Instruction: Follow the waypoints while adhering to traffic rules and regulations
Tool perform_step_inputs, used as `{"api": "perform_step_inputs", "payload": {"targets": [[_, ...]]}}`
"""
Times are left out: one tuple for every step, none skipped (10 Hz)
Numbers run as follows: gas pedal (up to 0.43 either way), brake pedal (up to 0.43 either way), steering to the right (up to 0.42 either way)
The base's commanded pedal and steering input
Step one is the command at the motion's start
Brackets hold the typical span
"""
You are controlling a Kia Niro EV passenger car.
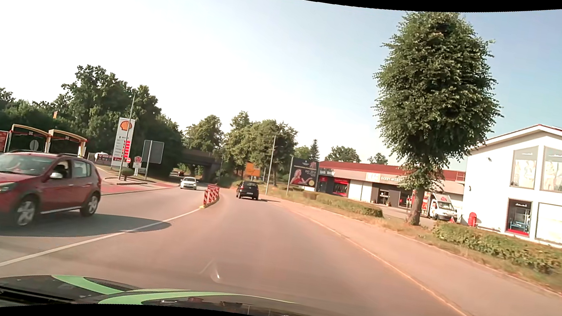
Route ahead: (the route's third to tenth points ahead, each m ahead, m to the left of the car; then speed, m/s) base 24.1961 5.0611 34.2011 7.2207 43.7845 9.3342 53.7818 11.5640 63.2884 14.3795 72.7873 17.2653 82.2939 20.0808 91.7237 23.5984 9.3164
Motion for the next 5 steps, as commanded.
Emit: {"api": "perform_step_inputs", "payload": {"targets": [[0.13, 0.0, -0.017], [0.118, 0.0, -0.02], [0.098, 0.0, -0.02], [0.079, 0.0, -0.022], [0.059, 0.0, -0.028]]}}
